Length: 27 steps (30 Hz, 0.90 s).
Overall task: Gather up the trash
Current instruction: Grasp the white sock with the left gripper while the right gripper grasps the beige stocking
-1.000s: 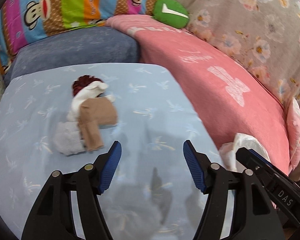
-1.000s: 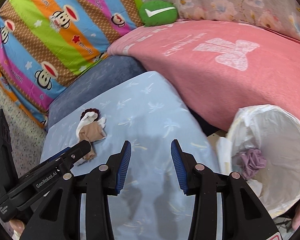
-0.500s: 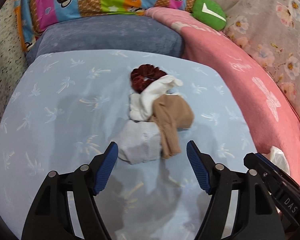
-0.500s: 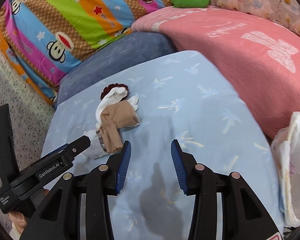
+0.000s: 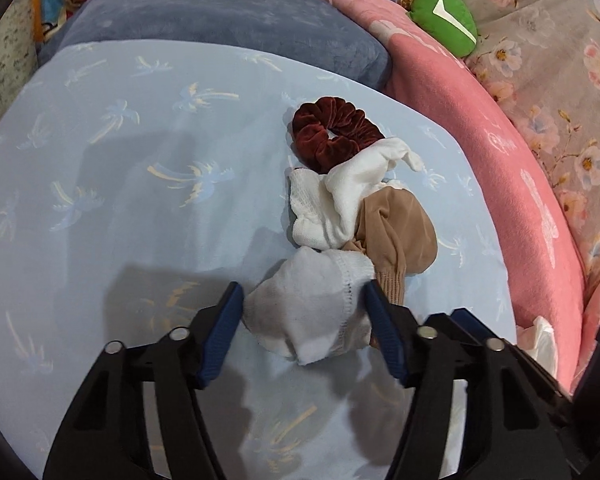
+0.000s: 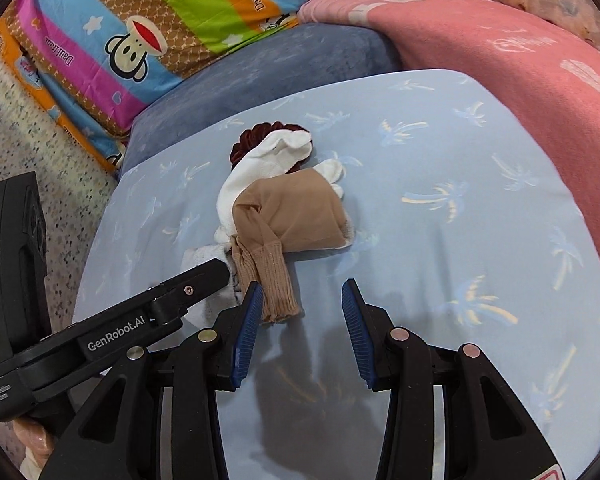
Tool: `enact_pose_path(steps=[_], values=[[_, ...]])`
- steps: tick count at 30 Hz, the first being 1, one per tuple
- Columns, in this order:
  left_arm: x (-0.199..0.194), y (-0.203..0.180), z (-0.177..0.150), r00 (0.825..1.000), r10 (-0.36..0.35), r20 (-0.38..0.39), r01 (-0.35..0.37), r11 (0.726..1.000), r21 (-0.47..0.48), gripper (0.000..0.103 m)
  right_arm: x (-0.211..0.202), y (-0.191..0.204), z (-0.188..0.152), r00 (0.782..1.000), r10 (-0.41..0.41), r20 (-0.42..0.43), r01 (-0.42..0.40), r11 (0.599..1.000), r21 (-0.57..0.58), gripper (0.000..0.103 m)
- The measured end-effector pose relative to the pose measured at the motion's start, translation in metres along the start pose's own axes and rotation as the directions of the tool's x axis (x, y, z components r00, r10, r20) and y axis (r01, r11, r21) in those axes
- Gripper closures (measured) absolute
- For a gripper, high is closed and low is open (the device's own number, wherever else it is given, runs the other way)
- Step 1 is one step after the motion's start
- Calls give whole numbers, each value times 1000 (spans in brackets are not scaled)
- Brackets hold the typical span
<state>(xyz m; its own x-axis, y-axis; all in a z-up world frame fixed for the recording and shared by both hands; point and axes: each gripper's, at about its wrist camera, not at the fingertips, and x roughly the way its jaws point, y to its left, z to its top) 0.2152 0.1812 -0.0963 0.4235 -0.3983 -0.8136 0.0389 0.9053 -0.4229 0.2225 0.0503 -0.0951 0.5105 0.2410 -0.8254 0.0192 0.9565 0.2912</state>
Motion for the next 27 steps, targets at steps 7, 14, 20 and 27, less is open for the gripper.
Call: enact_pose_path(steps=[7, 14, 20, 27], values=[[-8, 7, -1, 999, -49, 1, 49, 999, -7, 66, 21, 5, 2, 999, 25, -36, -25, 1000, -1, 62], [-10, 4, 0, 1000, -28, 4, 28, 1000, 6, 71, 33, 12, -6, 996, 58, -73, -59, 998, -7, 99], [-25, -3, -1, 999, -10, 43, 10, 1000, 21, 73, -2, 5, -4, 998, 58, 15, -59, 998, 16, 100], [-46, -30, -2, 995, -20, 94, 14, 998, 61, 73, -67, -9, 8, 989, 58, 139, -65, 997, 44, 100]])
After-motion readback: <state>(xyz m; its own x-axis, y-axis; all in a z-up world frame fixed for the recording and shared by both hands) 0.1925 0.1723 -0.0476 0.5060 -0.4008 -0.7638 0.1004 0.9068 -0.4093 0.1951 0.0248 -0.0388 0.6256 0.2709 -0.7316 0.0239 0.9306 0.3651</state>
